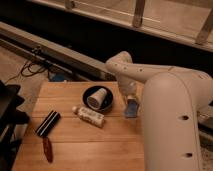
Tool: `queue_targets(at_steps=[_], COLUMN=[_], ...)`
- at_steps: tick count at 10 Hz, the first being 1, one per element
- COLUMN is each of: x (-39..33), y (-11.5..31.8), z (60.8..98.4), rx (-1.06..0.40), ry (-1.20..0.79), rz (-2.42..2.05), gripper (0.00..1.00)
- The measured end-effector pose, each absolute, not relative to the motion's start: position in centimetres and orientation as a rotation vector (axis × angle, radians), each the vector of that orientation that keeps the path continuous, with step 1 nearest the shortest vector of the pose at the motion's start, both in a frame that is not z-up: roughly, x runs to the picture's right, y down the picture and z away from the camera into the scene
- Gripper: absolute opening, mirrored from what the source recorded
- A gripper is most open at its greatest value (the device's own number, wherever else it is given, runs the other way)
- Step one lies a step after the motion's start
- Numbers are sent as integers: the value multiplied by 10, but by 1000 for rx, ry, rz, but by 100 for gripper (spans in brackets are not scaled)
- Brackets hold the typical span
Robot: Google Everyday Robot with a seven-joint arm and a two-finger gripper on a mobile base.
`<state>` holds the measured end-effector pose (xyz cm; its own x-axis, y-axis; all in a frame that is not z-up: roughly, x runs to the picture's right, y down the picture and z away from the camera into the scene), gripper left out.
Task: Wipe the white sponge on the table
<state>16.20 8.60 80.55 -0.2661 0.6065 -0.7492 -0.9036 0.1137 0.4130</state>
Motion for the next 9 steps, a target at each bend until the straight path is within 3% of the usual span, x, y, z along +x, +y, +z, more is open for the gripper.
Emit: queue_targets(at_steps=[2,4,5,9], x=[161,162,152,109], y=[89,98,104,150], z=[806,804,803,796], rx=[-344,-339,-349,-449], ry=[1060,986,943,861], rz=[1522,1520,1509,1500], gripper=[25,6,1,0])
